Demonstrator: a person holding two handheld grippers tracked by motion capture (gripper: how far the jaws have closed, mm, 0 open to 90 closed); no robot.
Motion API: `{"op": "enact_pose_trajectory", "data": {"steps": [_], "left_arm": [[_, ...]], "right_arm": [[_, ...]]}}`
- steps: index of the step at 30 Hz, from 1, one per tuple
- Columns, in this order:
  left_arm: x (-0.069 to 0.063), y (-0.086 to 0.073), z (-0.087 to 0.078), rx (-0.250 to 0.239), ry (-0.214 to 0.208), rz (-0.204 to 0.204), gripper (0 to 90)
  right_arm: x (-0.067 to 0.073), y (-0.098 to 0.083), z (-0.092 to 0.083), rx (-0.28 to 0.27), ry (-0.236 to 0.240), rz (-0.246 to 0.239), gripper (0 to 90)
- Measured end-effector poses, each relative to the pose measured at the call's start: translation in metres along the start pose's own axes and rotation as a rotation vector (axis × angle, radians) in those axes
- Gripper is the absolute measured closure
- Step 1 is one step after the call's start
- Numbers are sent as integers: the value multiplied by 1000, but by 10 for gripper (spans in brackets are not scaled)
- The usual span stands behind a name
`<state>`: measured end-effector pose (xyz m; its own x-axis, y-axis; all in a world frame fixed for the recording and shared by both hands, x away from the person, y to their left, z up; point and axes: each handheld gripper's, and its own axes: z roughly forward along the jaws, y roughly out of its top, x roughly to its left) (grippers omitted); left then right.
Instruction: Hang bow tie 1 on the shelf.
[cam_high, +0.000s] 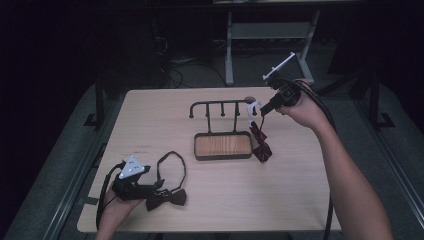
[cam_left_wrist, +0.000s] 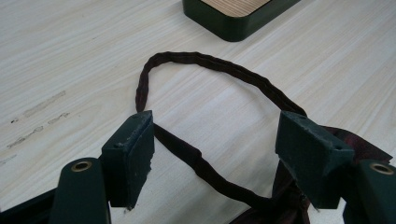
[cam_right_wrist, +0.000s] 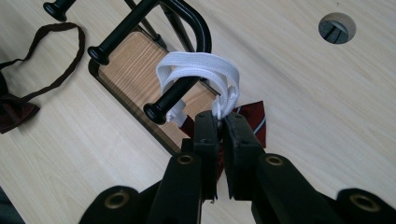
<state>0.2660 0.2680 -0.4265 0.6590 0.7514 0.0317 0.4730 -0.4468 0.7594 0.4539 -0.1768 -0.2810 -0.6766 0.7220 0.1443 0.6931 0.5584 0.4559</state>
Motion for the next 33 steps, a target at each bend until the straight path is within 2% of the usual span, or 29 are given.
{"op": "enact_pose_trajectory", "data": {"steps": [19, 27, 33], "left_arm": [[-1, 0, 2, 6, -4, 7, 287], [-2, 0, 2, 14, -4, 11, 287], [-3, 0, 3, 16, -4, 13, 287]], "right_arm": [[-1, -9, 3, -22, 32, -1, 782], [-3, -25, 2, -36, 67, 7, 736], [-4, -36, 5, -43, 77, 11, 704]]}}
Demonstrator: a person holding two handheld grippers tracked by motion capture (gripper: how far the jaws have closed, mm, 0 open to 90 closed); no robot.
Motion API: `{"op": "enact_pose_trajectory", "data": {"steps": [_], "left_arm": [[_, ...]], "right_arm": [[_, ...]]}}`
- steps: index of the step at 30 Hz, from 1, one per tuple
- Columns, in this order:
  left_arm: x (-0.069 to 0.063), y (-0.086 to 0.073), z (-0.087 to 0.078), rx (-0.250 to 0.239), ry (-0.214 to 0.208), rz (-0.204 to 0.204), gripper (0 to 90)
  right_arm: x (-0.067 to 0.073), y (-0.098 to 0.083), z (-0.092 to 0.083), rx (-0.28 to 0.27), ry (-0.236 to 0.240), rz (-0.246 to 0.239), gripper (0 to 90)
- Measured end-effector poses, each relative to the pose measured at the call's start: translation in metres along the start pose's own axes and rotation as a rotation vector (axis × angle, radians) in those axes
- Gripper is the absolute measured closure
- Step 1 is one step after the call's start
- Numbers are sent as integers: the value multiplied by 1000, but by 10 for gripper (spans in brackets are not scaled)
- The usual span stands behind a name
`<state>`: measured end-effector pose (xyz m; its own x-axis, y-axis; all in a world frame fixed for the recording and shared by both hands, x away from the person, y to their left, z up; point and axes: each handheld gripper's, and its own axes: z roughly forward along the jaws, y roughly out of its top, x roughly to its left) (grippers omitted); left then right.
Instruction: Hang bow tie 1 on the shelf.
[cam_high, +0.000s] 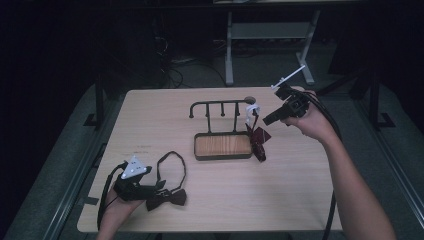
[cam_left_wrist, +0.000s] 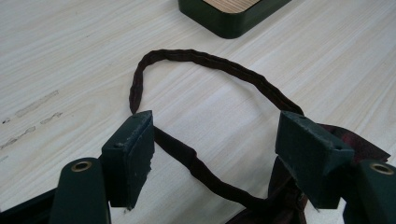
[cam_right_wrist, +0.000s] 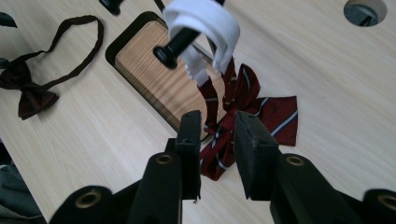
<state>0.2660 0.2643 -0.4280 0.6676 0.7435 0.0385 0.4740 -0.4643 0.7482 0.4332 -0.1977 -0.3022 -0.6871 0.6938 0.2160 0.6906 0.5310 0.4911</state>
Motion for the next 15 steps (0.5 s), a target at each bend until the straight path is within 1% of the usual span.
{"op": "enact_pose_trajectory", "data": {"steps": [2, 3, 7, 10, 12, 13, 15], "left_arm": [[0, 0, 0, 4, -1, 0, 287], [0, 0, 0, 3, -1, 0, 287], [0, 0, 0, 6, -1, 1, 287], [0, 0, 0, 3, 3, 3, 287], [0, 0, 0, 6, 5, 5, 287], [0, 0, 0, 7, 6, 6, 287], [0, 0, 0, 3, 6, 1, 287]], "right_arm": [[-1, -4, 1, 3, 6, 8, 697], [-2, -8, 3, 3, 11, 16, 688], [-2, -15, 6, -3, 20, 22, 678], [-2, -25, 11, -3, 30, 26, 666], [-3, -26, 12, -6, 32, 24, 662], [-3, -31, 14, -5, 38, 25, 658], [-4, -34, 16, -3, 40, 29, 654]]}}
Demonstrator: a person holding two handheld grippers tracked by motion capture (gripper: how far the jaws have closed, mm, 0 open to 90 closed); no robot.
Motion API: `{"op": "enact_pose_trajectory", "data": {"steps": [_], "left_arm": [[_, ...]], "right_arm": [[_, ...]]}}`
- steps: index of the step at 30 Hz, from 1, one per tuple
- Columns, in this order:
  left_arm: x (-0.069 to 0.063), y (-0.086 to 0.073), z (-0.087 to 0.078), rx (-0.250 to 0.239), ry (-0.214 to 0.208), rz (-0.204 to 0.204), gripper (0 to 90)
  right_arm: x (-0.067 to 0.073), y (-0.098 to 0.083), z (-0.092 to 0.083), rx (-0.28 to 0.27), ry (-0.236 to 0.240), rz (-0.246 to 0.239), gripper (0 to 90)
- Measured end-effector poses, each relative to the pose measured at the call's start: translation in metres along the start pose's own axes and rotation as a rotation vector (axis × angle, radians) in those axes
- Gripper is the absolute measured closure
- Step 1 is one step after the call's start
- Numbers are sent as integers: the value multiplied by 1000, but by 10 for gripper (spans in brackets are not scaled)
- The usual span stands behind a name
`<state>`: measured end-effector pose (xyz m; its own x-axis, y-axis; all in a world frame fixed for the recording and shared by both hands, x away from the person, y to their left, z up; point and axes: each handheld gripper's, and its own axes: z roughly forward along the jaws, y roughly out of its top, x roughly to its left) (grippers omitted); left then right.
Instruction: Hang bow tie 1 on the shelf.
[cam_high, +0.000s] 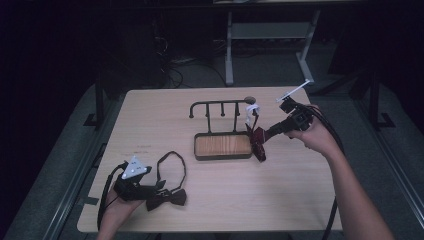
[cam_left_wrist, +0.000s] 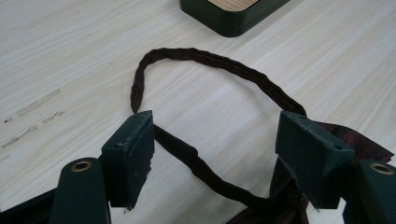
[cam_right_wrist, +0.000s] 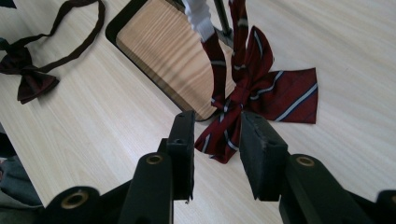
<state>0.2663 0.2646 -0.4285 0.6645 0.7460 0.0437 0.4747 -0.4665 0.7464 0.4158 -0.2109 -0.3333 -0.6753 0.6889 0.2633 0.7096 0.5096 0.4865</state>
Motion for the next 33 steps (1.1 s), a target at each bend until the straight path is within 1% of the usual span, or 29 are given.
{"op": "enact_pose_trajectory", "data": {"steps": [5, 19, 20, 21, 26, 28, 33], "left_arm": [[0, 0, 0, 4, 2, -1, 287], [1, -2, 2, 12, 1, -3, 287], [1, -2, 2, 13, 2, -3, 287], [1, -2, 2, 14, 2, -3, 288], [2, -2, 2, 21, 3, 1, 287], [2, -2, 3, 20, 3, 0, 287], [2, -2, 2, 16, 3, -5, 287]], "right_arm": [[-2, -8, 3, -1, 10, 10, 646], [1, -27, 8, 13, 23, 0, 599], [2, -28, 8, 12, 19, -5, 599], [2, -30, 8, 12, 23, 1, 599], [2, -39, 10, 0, 37, 0, 585], [1, -40, 11, 0, 35, 0, 581], [2, -47, 13, -2, 49, 0, 566]]}}
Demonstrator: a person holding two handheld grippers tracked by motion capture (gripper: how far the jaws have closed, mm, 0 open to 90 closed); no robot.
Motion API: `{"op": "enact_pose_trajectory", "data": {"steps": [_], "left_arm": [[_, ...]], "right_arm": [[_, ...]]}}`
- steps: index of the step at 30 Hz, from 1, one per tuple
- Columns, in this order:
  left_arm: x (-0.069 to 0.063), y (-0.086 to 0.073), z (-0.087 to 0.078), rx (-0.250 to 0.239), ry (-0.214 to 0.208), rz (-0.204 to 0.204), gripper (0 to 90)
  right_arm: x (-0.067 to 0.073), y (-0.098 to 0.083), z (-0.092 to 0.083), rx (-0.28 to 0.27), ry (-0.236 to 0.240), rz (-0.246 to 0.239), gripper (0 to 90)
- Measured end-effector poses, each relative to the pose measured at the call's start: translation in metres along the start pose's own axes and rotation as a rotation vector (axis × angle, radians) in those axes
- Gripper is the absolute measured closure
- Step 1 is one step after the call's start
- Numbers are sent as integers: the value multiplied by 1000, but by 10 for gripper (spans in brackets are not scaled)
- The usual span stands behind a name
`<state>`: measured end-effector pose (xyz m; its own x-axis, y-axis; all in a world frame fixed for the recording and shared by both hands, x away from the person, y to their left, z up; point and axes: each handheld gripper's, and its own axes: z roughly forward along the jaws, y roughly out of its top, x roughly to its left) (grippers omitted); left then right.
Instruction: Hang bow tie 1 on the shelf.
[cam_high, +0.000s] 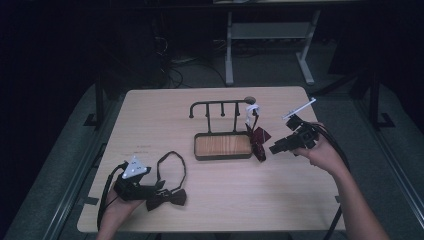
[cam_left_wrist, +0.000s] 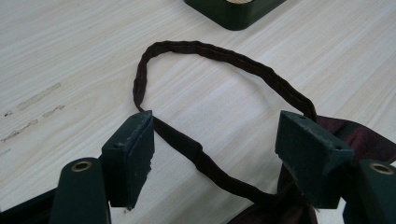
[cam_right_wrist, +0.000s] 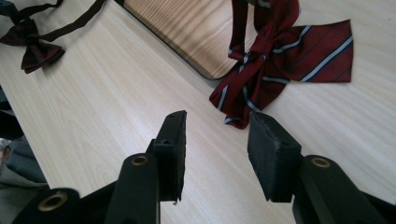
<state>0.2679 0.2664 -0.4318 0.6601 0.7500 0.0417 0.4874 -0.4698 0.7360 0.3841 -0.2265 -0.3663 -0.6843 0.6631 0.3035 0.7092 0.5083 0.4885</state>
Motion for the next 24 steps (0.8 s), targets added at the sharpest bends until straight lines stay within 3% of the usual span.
{"op": "enact_pose_trajectory", "data": {"steps": [24], "left_arm": [[0, 0, -1, 3, 8, 1, 290]], "right_arm": [[-2, -46, 15, -13, 25, 44, 527]]}}
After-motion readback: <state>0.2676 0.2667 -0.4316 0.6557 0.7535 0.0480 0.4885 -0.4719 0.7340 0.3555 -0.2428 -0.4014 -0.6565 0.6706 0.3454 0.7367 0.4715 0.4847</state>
